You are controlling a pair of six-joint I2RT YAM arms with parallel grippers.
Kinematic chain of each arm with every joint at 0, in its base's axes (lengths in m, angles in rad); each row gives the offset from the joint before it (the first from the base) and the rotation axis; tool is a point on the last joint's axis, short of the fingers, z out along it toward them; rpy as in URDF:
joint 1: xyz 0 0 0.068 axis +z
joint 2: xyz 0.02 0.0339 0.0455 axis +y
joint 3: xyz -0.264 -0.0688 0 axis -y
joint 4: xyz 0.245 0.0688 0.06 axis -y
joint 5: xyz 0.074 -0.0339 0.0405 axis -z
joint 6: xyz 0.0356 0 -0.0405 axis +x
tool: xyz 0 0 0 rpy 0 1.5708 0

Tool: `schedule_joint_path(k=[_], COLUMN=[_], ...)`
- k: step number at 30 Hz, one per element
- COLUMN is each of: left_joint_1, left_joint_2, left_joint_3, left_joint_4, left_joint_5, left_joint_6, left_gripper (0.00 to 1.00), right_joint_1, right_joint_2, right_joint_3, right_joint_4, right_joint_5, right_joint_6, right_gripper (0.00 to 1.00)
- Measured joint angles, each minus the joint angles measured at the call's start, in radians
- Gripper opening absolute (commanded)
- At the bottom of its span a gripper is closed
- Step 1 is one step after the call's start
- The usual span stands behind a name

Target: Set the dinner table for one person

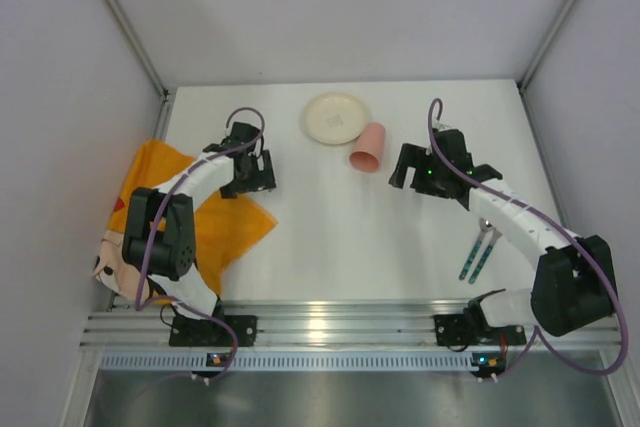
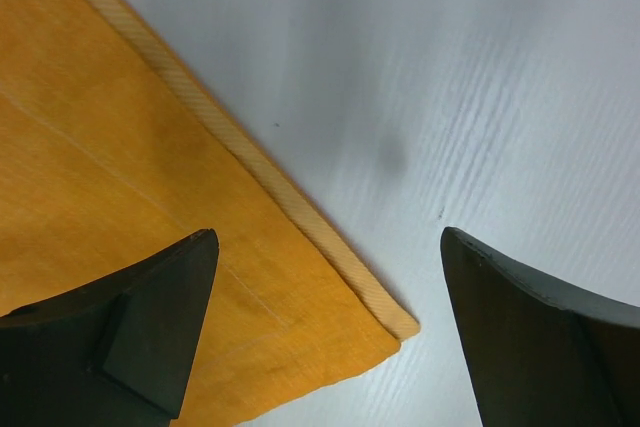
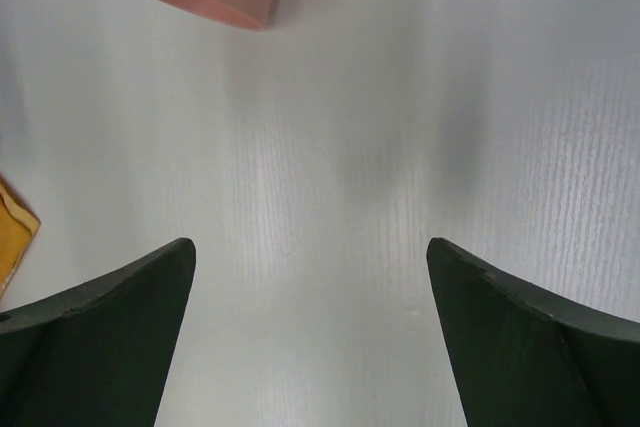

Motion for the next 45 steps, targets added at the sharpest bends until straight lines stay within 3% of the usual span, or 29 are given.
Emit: schedule_joint_path(k=[11,12,14,15,22,30,34,38,39,41,42,45], left_joint_1=[-0.063,-0.066,-0.074,-0.08,-0.111,-0.148,-0.19,-0.24,-0.253,-0.285,-0.299,-0.328], left_joint_2=[0.111,0.111,0.112,0.112,0.113,0.165,0.261,0.363,0.388,0.453,0.481,0.511], left_joint_3=[0.007,0.007,0.007,0.007,0.007,0.072,0.192,0.285,0.307,0.376,0.414,0.487], left_joint_4=[-0.051,-0.051,-0.05,-0.05,-0.066,-0.099,-0.092,0.029,0.054,0.116,0.148,0.266], left_joint_5=[0.025,0.025,0.029,0.033,0.036,0.082,0.225,0.417,0.449,0.516,0.558,0.626], left_joint_6=[-0.028,-0.031,-0.039,-0.039,-0.044,-0.085,-0.186,-0.346,-0.38,-0.44,-0.473,-0.541], left_gripper=[0.81,0.67,0.49,0.32,0.0,0.0,0.0,0.0,0.08,0.46,0.98,0.98], right_joint_1=[0.0,0.0,0.0,0.0,-0.003,-0.018,-0.024,-0.029,-0.029,-0.029,-0.029,-0.029], right_joint_2=[-0.03,-0.032,-0.034,-0.036,-0.045,-0.062,-0.065,-0.069,-0.072,-0.073,-0.073,-0.073], right_joint_3=[-0.031,-0.031,-0.033,-0.037,-0.072,-0.089,-0.089,-0.089,-0.089,-0.087,-0.085,-0.066], right_joint_4=[-0.014,-0.014,-0.014,-0.013,-0.033,-0.047,-0.057,-0.072,-0.076,-0.08,-0.083,-0.097], right_joint_5=[0.053,0.059,0.069,0.073,0.102,0.127,0.149,0.163,0.166,0.17,0.171,0.157], right_joint_6=[-0.02,-0.022,-0.024,-0.025,-0.044,-0.069,-0.082,-0.096,-0.099,-0.103,-0.103,-0.103], right_gripper=[1.0,1.0,1.0,1.0,1.0,1.0,1.0,1.0,1.0,1.0,1.0,1.0])
